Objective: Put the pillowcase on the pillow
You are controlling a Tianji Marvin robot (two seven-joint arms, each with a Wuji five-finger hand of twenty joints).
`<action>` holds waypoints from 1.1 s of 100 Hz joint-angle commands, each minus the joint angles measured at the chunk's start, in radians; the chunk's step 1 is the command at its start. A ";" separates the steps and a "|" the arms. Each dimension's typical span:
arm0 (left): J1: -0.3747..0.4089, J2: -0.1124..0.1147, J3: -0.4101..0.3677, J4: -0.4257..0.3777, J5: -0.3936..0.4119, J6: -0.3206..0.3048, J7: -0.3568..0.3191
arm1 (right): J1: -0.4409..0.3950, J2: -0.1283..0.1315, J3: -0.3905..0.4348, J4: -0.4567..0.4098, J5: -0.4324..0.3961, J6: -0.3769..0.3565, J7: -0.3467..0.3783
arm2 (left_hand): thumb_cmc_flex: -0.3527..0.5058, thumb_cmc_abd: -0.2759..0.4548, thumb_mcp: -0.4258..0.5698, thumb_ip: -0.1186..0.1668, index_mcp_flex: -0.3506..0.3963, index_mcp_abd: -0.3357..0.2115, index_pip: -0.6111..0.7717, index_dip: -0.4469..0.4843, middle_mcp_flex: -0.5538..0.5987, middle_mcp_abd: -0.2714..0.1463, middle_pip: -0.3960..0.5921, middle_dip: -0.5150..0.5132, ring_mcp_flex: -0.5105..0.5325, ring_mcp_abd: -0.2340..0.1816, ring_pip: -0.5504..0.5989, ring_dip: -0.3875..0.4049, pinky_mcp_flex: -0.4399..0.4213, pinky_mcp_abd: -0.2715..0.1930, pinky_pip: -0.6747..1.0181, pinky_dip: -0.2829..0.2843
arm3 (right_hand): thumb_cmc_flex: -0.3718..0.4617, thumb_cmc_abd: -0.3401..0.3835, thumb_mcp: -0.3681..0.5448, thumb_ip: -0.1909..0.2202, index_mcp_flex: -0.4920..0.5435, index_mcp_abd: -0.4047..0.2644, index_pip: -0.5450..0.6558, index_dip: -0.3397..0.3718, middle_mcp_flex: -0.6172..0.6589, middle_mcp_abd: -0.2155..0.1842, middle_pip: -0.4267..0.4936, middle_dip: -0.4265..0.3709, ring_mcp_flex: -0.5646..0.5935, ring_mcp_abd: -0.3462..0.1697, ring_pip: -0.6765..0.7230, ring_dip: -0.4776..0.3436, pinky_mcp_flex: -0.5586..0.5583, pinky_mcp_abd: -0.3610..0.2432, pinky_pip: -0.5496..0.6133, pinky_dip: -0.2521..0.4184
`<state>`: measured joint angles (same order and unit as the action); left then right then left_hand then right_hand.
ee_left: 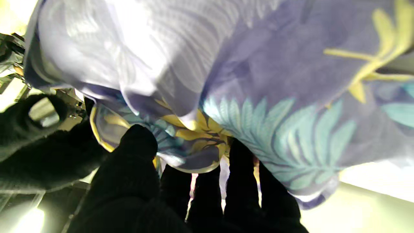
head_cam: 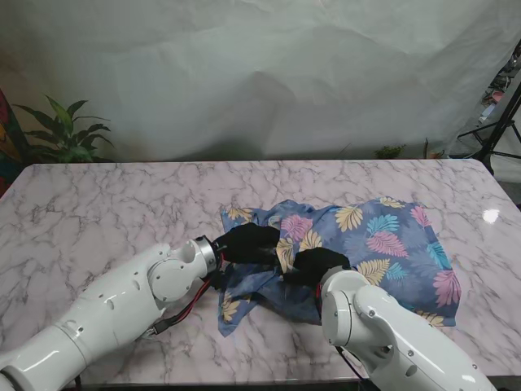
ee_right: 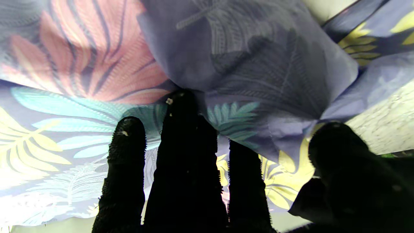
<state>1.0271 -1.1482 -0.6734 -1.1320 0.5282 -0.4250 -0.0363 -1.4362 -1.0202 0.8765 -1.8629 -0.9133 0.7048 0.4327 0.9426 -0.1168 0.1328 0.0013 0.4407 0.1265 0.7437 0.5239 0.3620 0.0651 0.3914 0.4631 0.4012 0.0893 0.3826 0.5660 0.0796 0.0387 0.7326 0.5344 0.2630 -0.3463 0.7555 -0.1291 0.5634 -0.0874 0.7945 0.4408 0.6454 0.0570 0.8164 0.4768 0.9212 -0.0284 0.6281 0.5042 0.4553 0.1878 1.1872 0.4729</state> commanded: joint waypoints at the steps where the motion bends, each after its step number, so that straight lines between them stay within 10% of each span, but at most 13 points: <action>1: -0.001 0.015 -0.014 -0.013 0.008 0.019 -0.016 | 0.000 0.006 -0.008 0.025 0.014 0.010 0.009 | 0.032 0.016 -0.027 -0.023 -0.006 -0.032 0.000 0.001 -0.006 -0.007 0.011 -0.017 -0.008 0.030 -0.024 -0.015 0.000 0.041 -0.021 -0.001 | -0.008 0.027 -0.011 0.021 -0.002 0.011 -0.022 -0.007 0.002 -0.005 -0.031 -0.016 -0.010 0.034 -0.096 -0.036 -0.008 0.009 -0.006 0.015; 27: 0.057 0.019 -0.127 -0.096 0.054 0.088 0.034 | 0.002 0.008 -0.010 0.038 0.022 0.025 0.010 | 0.091 -0.023 -0.012 -0.031 0.146 -0.104 0.207 -0.017 0.225 -0.077 0.084 0.011 0.205 -0.002 0.071 0.036 0.114 0.016 0.140 0.056 | 0.004 0.036 -0.007 0.023 0.003 0.008 -0.023 -0.005 0.007 -0.005 -0.034 -0.021 -0.008 0.034 -0.100 -0.039 -0.008 0.010 -0.009 0.013; 62: 0.088 0.002 -0.181 -0.142 0.045 0.125 0.101 | -0.026 0.002 0.012 0.005 0.003 0.060 -0.020 | 0.083 -0.014 -0.014 -0.031 0.134 -0.125 0.204 -0.051 0.194 -0.069 0.058 0.004 0.174 -0.003 0.041 0.039 0.079 0.023 0.116 0.037 | 0.021 0.044 -0.003 0.026 0.014 0.006 -0.020 -0.003 0.020 -0.007 -0.036 -0.026 0.000 0.035 -0.100 -0.040 -0.005 0.012 -0.008 0.011; 85: 0.011 -0.042 -0.052 0.015 0.005 0.041 0.179 | -0.037 -0.006 0.019 -0.024 -0.004 0.070 -0.049 | 0.082 0.095 -0.030 -0.018 -0.098 -0.115 -0.226 -0.099 -0.121 -0.078 -0.017 -0.045 -0.103 -0.030 -0.100 -0.068 -0.073 -0.054 -0.097 -0.058 | 0.025 0.050 -0.002 0.027 0.022 0.003 -0.019 -0.003 0.028 -0.009 -0.038 -0.028 0.004 0.035 -0.100 -0.040 -0.003 0.012 -0.007 0.010; 110: -0.113 -0.120 0.149 0.253 -0.004 -0.090 0.260 | -0.076 -0.014 0.041 -0.098 -0.058 0.068 -0.064 | 0.076 0.163 -0.087 -0.008 -0.283 -0.060 -0.442 -0.204 -0.244 -0.082 -0.332 -0.071 -0.322 -0.078 -0.225 -0.213 -0.103 -0.136 -0.467 -0.226 | 0.023 0.070 -0.020 0.028 0.029 -0.002 -0.022 -0.004 0.042 -0.013 -0.042 -0.030 0.015 0.033 -0.101 -0.039 0.003 0.011 -0.005 0.008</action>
<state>0.9186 -1.2435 -0.5305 -0.8832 0.5208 -0.5134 0.2425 -1.4908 -1.0268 0.9085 -1.9260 -0.9450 0.7702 0.3721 1.0166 -0.0005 0.0672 -0.0205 0.2068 0.0537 0.3296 0.3358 0.1763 -0.0076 0.0992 0.3597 0.1254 0.0386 0.2049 0.3739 -0.0094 -0.0495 0.3318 0.3335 0.2821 -0.3133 0.7517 -0.1289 0.5782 -0.1010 0.7953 0.4407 0.6740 0.0495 0.7947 0.4492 0.9213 0.0023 0.5772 0.4780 0.4553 0.1866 1.1762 0.4790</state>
